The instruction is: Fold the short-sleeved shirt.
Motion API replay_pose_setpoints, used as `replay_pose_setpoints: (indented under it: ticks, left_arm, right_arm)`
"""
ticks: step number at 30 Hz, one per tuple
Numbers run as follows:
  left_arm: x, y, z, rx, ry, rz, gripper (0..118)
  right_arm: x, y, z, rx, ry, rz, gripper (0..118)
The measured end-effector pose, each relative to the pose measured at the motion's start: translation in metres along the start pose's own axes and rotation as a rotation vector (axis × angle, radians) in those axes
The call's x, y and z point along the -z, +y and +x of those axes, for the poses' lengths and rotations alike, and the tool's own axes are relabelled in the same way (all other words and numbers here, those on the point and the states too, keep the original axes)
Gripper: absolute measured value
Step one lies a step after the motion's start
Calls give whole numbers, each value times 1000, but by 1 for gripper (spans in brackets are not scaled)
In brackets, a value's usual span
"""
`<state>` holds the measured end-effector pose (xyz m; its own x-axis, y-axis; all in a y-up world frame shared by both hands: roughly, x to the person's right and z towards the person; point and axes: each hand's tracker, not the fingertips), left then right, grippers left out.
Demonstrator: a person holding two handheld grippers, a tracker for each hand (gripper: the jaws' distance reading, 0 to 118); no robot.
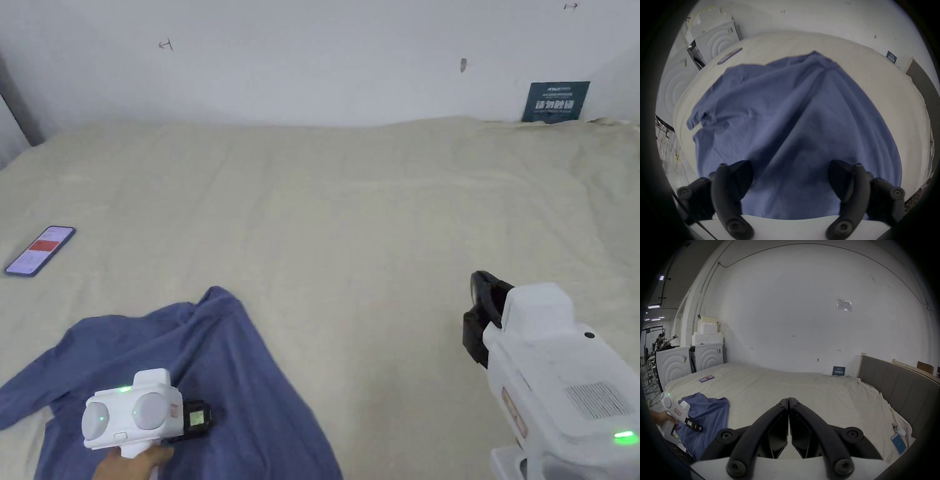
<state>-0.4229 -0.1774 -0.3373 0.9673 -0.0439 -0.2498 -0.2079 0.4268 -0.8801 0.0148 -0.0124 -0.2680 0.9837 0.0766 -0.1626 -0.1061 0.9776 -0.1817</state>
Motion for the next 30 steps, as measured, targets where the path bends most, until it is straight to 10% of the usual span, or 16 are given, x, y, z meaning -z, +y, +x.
replay_pose_setpoints:
  ticks: [10,22,30]
  left_arm:
    - [-7,-1,-1,16,-67,-17,3]
    - [-56,-16,-57,-402,-457,174,0]
    - [-136,16,-23,-349,-669,370,0]
  right_arm:
    - [-4,-12,28,57,-59,-25,0]
    - [-25,-1,47,42,-73,13,0]
    - [-39,8,63,57,-103,50,0]
